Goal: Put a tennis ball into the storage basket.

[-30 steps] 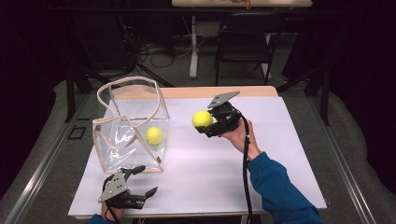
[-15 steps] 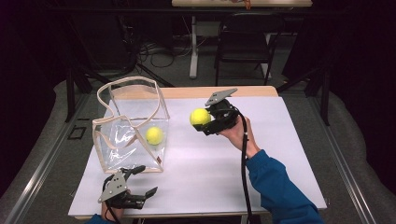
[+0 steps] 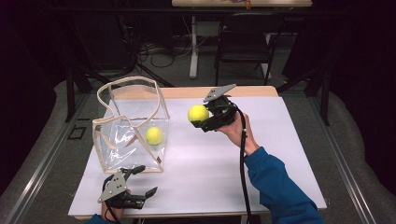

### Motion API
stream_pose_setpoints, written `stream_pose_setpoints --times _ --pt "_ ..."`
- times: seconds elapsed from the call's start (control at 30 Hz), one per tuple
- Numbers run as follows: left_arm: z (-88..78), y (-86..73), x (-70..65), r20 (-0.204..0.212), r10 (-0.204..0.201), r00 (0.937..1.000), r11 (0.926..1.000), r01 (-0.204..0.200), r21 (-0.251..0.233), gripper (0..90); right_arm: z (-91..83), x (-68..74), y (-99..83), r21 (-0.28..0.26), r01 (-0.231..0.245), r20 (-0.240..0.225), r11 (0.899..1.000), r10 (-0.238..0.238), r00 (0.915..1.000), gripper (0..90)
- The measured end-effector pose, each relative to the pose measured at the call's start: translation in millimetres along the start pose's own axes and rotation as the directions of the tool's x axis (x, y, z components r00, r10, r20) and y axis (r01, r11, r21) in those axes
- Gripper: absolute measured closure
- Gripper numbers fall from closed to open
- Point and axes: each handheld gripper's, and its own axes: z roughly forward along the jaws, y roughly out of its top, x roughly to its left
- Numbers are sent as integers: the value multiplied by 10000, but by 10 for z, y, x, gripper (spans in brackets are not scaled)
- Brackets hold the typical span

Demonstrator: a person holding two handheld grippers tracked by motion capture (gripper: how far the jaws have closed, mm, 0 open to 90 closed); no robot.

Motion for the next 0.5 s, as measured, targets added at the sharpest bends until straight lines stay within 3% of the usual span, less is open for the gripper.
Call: stream_pose_setpoints --times 0.5 --pt "-1 1 0 28 3 10000 10000 -3 8 158 12 -13 90 -159 108 5 9998 -108 9999 262"
